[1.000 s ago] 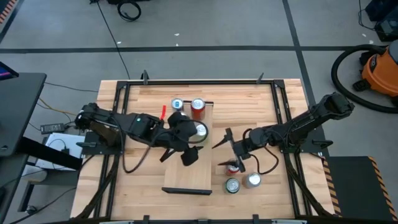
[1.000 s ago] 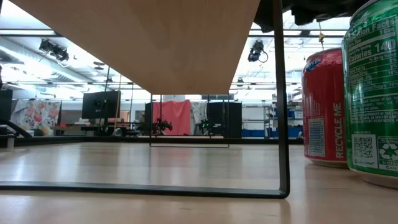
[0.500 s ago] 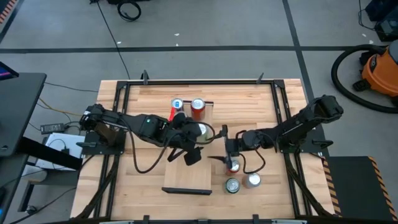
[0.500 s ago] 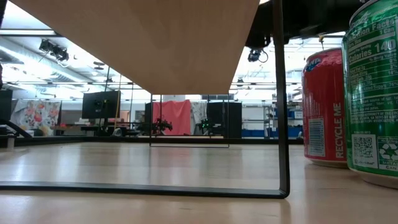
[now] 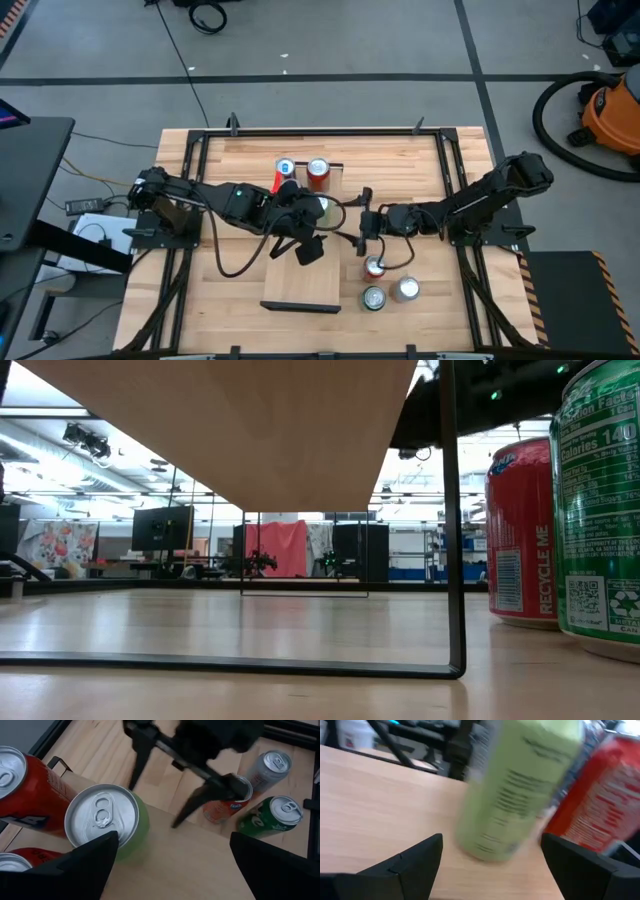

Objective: Place canned beverage on shelf
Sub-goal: Put the light green soda can on the shelf

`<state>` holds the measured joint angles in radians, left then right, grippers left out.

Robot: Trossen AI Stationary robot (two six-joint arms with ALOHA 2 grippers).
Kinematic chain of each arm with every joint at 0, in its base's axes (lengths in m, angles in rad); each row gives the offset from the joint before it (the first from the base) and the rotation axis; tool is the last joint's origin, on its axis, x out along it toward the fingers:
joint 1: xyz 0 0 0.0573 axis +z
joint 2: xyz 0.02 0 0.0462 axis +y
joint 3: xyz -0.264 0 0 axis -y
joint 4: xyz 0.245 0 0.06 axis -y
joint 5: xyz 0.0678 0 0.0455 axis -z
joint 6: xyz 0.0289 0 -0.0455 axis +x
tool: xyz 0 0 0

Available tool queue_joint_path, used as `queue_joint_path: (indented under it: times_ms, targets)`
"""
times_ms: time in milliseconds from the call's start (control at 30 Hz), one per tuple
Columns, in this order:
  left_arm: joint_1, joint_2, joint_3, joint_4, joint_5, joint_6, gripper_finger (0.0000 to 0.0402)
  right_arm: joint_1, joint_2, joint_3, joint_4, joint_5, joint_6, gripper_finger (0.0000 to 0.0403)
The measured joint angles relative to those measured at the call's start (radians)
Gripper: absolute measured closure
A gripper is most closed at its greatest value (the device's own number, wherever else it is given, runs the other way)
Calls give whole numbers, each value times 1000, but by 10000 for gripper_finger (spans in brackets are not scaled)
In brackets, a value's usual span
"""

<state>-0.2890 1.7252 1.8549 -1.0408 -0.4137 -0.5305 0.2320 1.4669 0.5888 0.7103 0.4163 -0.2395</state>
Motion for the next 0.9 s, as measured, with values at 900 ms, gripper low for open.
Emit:
queue_joint_path:
  times_ms: [900]
  targets:
    - [50,-8,2,1,104,23,6,58,85,1,208,-329,65,54]
